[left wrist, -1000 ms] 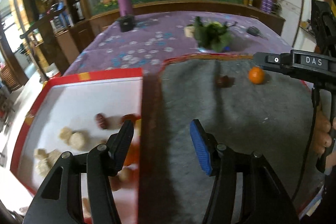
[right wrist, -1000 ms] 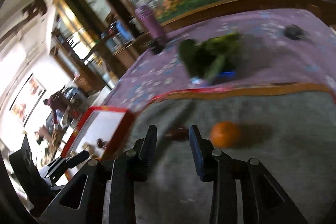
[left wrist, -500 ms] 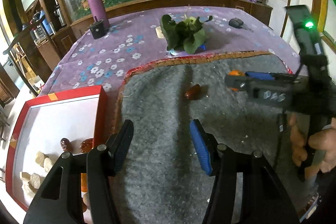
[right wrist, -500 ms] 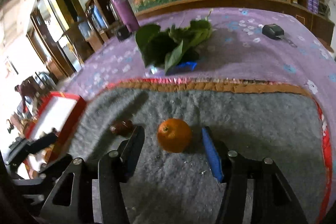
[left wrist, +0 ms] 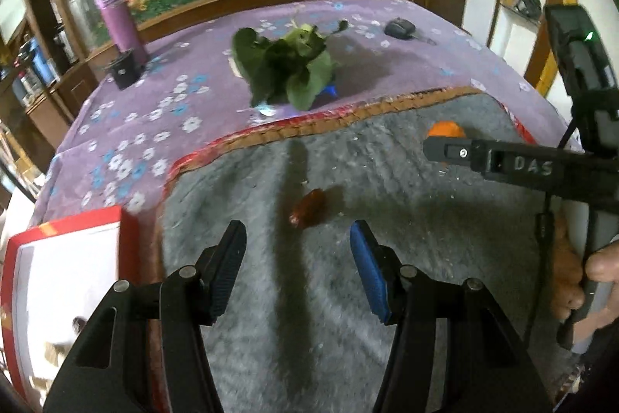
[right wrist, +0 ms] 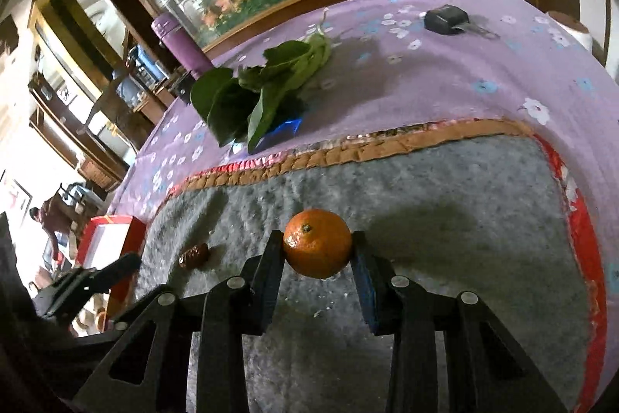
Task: Organize fruits
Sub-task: 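Grasp a mandarin orange with the right tool while the left tool grasps a red date, then carry the orange and date into the white tray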
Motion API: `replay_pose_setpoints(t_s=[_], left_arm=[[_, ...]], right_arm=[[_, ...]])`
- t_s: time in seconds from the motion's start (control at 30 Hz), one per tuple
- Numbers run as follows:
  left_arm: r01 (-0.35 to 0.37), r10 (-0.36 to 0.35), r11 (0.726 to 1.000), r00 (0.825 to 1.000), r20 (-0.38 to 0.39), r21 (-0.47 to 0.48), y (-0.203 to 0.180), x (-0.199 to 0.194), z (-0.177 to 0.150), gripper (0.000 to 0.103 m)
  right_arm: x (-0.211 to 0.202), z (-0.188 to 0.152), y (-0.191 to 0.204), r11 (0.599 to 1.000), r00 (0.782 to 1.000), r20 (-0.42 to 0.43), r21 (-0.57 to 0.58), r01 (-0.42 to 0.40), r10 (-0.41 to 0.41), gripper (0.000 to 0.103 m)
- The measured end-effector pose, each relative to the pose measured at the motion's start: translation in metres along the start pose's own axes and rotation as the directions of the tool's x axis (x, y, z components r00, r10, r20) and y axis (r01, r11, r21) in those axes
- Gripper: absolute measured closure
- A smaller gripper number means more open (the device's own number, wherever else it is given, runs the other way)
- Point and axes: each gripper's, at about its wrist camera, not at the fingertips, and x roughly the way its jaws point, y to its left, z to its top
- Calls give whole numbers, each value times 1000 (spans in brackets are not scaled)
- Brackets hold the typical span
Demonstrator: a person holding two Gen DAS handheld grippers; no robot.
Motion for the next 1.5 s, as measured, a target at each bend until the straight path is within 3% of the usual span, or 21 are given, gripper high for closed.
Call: replay_pose_setpoints(t_s=[0.27,0.4,0.7,0.93,1.23,1.5], left_arm=[[70,-67,997,996,-64,40,-4,28,11,60],[84,-79,995,993,-85,56,-6,37,12,73],[131,-126,990,989,-81,52,-7,42,14,89],[113,-112,994,992,-61,12,-6,37,8,89],[24,-19,997,998,56,-79,8,-10,-7,89],[-79,104,987,978,180,-143,26,-73,-28,89]], right_arm=[[2,2,-9,997,998,-34,64,-48,50,67],[2,1,-7,997,998,-35,63,-52,55,67],[4,0,-7,996,997,-44,66,-61,64,67],[3,1,-3,997,997,-25,41,-71,72,68],[-7,-2,17,995,996,50,-66,-70,74,68],[-23,-6,30,989,986,154,-147,-37,59,68]])
